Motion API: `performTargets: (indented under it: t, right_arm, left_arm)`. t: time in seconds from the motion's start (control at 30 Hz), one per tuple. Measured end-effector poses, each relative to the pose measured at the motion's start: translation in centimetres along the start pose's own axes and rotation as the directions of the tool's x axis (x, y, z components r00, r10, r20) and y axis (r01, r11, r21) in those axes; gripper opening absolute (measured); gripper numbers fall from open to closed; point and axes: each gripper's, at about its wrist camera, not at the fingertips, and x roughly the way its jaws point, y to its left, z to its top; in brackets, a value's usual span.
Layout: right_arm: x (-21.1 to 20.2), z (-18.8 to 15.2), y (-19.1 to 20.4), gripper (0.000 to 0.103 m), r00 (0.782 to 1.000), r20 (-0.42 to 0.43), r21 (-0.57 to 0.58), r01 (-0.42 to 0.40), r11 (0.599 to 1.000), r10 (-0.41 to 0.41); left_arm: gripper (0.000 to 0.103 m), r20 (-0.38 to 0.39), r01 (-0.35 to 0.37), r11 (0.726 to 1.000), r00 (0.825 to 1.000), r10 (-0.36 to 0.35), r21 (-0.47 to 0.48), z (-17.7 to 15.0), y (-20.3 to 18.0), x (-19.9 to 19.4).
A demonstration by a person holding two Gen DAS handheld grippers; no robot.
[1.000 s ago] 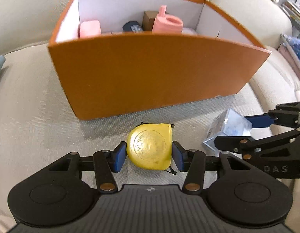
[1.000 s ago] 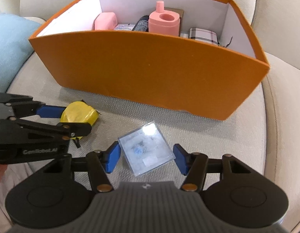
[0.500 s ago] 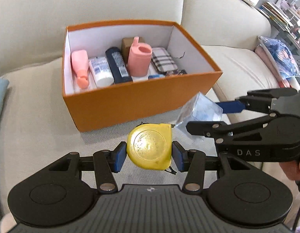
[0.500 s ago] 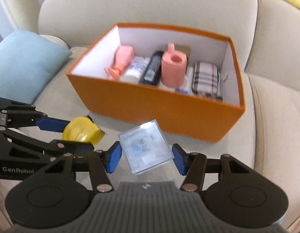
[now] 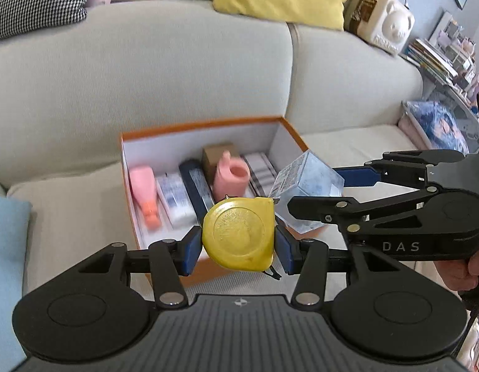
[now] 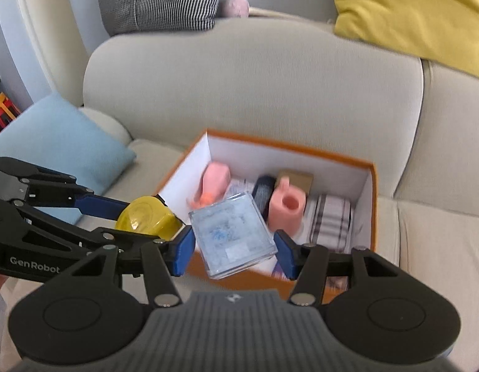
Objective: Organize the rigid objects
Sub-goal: 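Lower the tape measure and clear cube into the orange box and open both grippers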
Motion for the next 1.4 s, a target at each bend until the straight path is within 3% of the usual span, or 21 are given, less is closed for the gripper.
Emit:
performTargets:
  t: [0.17,0.43,0.67,1.0,1.23,1.4]
  right_arm:
    - [1.9,2.3,-1.7,0.057,0.999,-0.004,0.067,-0.032,0.997,0.032]
    - [9.0,3.0,-5.3,0.057,0.985,-0.15,0.197,-0.057,0.979,0.087]
    - [14.9,0.5,-5.9,0.057,0.947,-0.309,0.182,-0.03,0.983,0.086]
    - [19.2,-1.4,-5.8,0.057,0.88,-0.458,0.286,0.015,0.958,0.123]
    - [19.7,-1.9,-5.5,0.059,0.877,-0.468,0.29,0.036,0.956,0.109]
    - [18.5,-1.3,-6.1,0.06,0.897,-0.426,0.334,0.036,0.942,0.117]
  left_arm:
    - [0.057,-0.047,0.005,0.999,0.999,-0.007,-0.053,2.1,2.5,3.0]
    - [0.057,-0.172,-0.015,0.999,0.985,0.007,-0.047,2.4,4.7,9.4]
    - [0.057,-0.255,-0.04,0.999,0.966,0.039,0.005,1.5,5.5,13.0]
    - [0.057,-0.246,-0.082,0.99,0.963,0.108,0.112,1.3,4.9,14.0]
    - [0.057,-0.246,-0.102,0.985,0.96,0.134,0.14,1.1,4.2,14.2]
    - [0.057,-0.277,-0.103,0.982,0.95,0.145,0.158,1.0,3.5,14.5]
